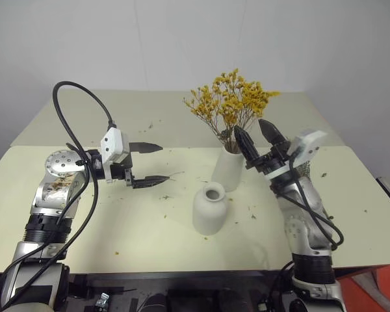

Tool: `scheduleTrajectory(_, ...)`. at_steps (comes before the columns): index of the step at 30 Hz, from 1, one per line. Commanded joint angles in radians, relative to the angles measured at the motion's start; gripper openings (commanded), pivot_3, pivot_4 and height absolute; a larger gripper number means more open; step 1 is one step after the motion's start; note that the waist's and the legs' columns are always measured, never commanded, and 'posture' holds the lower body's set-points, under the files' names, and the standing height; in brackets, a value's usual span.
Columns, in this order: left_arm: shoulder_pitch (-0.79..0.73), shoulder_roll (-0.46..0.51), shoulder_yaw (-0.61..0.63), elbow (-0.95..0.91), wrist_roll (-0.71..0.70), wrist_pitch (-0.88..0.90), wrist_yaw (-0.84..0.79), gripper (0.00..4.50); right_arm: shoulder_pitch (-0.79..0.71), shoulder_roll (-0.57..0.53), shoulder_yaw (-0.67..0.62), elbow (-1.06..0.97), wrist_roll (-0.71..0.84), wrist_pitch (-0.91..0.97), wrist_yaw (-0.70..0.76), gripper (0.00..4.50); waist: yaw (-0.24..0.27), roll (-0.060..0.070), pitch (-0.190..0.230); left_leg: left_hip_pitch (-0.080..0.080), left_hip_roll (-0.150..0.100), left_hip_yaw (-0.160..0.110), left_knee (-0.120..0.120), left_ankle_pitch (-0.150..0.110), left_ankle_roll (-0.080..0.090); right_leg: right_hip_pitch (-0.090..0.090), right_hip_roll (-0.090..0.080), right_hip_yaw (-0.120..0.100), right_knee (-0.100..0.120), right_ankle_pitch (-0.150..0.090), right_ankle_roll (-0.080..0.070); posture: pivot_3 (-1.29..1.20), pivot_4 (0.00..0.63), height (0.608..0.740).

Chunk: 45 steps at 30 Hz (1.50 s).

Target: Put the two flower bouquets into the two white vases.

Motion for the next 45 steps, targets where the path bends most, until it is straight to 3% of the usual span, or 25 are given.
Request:
scheduleTrajectory(1, -0.025, 0.007, 0.032, -0.027, -0.025, 0.002, 0.004, 4.5, 0.037, -0.063, -0.073, -0.136, 0.077, 0.046, 0.0, 4.46, 0.002, 0.0, 0.0, 0.0, 0.0, 0.0, 0.0, 0.0, 0.0, 0.0, 0.0, 0.0, 0.0, 0.0, 0.0, 0.0, 0.15, 0.74)
scheduleTrajectory(6, -0.014, 0.008, 0.027, -0.047, -0.034, 0.003, 0.002, 4.5, 0.107, -0.191, -0.2, -0.219, 0.241, 0.159, 0.005, 4.46, 0.006, 0.0, 0.0, 0.0, 0.0, 0.0, 0.0, 0.0, 0.0, 0.001, -0.001, 0.0, -0.002, 0.0, 0.001, 0.0, 0.15, 0.74)
scheduleTrajectory(9, -0.007, 0.006, 0.015, -0.085, -0.04, 0.021, 0.003, 4.5, 0.144, -0.341, -0.262, -0.181, 0.234, 0.286, -0.008, 4.46, 0.006, 0.0, 0.0, 0.001, 0.0, 0.0, 0.0, 0.0, 0.0, 0.002, 0.0, 0.0, -0.002, -0.001, 0.002, 0.0, 0.15, 0.74)
scheduleTrajectory(15, 0.0, 0.016, -0.005, -0.16, -0.045, 0.052, -0.025, 4.5, 0.2, -0.665, -0.217, 0.028, 0.071, 0.482, 0.064, 4.46, 0.006, 0.0, 0.0, 0.003, 0.0, 0.001, 0.001, 0.0, 0.0, 0.003, 0.0, 0.001, -0.002, -0.003, 0.004, 0.0, 0.15, 0.74)
scheduleTrajectory(20, 0.002, 0.044, -0.023, -0.208, -0.022, 0.069, -0.042, 4.5, 0.139, -0.784, -0.102, 0.148, -0.029, 0.621, 0.081, 4.46, -0.004, 0.0, 0.0, 0.003, 0.0, 0.002, 0.0, 0.0, 0.0, 0.003, 0.0, 0.002, -0.002, -0.004, 0.005, 0.0, 0.15, 0.74)
scheduleTrajectory(25, 0.006, 0.058, -0.041, -0.242, -0.01, 0.077, -0.043, 4.5, 0.003, -0.817, 0.018, 0.283, -0.08, 0.719, 0.164, 4.46, -0.002, 0.0, 0.0, 0.003, -0.001, 0.002, 0.001, 0.0, 0.0, 0.003, 0.0, 0.003, -0.001, -0.003, 0.006, 0.0, 0.15, 0.74)
scheduleTrajectory(33, 0.01, 0.065, -0.053, -0.28, -0.019, 0.099, -0.053, 4.5, -0.166, -0.816, 0.199, 0.483, -0.208, 0.719, 0.294, 4.46, 0.001, 0.0, 0.0, 0.0, -0.001, 0.002, 0.001, 0.0, 0.0, 0.002, 0.0, 0.003, -0.003, -0.004, 0.007, 0.0, 0.15, 0.74)
scheduleTrajectory(45, 0.025, 0.068, -0.079, -0.305, -0.006, 0.102, -0.049, 4.5, -0.363, -0.742, 0.246, 0.892, -0.325, 0.575, 0.427, 4.46, -0.002, 0.0, 0.0, 0.001, -0.001, 0.002, 0.001, 0.0, 0.0, 0.002, 0.0, 0.003, -0.003, -0.004, 0.007, 0.0, 0.15, 0.74)
